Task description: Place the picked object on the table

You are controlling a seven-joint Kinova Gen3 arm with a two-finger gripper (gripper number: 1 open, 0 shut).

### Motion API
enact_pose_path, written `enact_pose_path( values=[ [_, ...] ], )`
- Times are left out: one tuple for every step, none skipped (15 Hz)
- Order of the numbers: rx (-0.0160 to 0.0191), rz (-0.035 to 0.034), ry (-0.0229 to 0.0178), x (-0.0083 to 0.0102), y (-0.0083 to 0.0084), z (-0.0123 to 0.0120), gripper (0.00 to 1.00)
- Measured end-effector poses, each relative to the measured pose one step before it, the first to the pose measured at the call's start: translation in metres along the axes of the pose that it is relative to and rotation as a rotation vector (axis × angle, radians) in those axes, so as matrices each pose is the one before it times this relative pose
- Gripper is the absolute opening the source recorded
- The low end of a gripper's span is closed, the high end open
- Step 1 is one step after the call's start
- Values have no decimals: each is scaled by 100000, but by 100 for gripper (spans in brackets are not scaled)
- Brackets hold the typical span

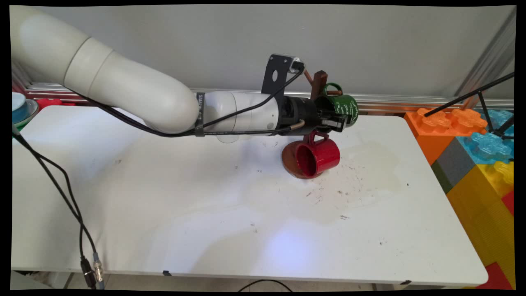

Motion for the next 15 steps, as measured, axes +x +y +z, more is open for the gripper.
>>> enact_pose_path(
  values=[
    [-453, 312, 58, -54, 200, -165, 0],
    [-576, 358, 13, -60, 245, -174, 0],
    [-476, 309, 6, -40, 182, -136, 0],
    [-837, 517, -46, -65, 309, -196, 0],
    [-575, 335, 4, -34, 224, -157, 0],
    [-771, 455, -14, -64, 318, -251, 0],
    [-411, 237, 15, -33, 201, -167, 0],
    [-602, 387, 27, -30, 303, -235, 0],
    [-503, 317, 52, -10, 213, -182, 0],
    [-835, 568, 127, -1, 339, -268, 0],
    [-1115, 784, 226, 40, 423, -314, 0],
    [-1107, 911, 250, 54, 444, -376, 0],
    [-604, 584, 144, 42, 263, -247, 0],
    [-524, 535, 89, 43, 215, -203, 0],
    [-894, 981, 176, 88, 362, -341, 0]
  ],
)
